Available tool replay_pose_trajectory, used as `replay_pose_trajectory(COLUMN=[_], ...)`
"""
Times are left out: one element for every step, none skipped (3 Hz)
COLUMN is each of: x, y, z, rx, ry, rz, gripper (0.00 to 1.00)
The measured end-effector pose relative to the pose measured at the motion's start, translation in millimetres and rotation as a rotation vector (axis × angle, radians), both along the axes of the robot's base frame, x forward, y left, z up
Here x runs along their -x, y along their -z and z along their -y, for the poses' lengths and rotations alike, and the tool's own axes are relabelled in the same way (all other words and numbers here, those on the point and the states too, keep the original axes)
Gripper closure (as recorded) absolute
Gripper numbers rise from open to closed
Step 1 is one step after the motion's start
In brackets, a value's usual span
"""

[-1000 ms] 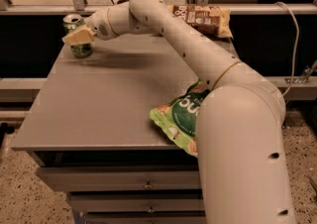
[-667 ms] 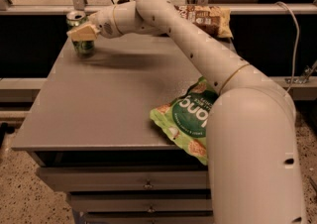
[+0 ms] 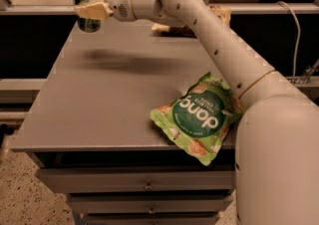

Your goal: Pick green can

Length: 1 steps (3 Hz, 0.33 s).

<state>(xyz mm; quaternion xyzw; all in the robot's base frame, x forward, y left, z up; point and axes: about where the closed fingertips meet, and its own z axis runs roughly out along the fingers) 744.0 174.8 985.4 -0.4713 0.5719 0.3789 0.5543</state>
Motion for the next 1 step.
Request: replay_pose_trajectory(x=[2.7], y=[-1.5], z=[-3.0], rx=[-0.006], ry=[-0.009], rz=[0.004], gripper=[1.0])
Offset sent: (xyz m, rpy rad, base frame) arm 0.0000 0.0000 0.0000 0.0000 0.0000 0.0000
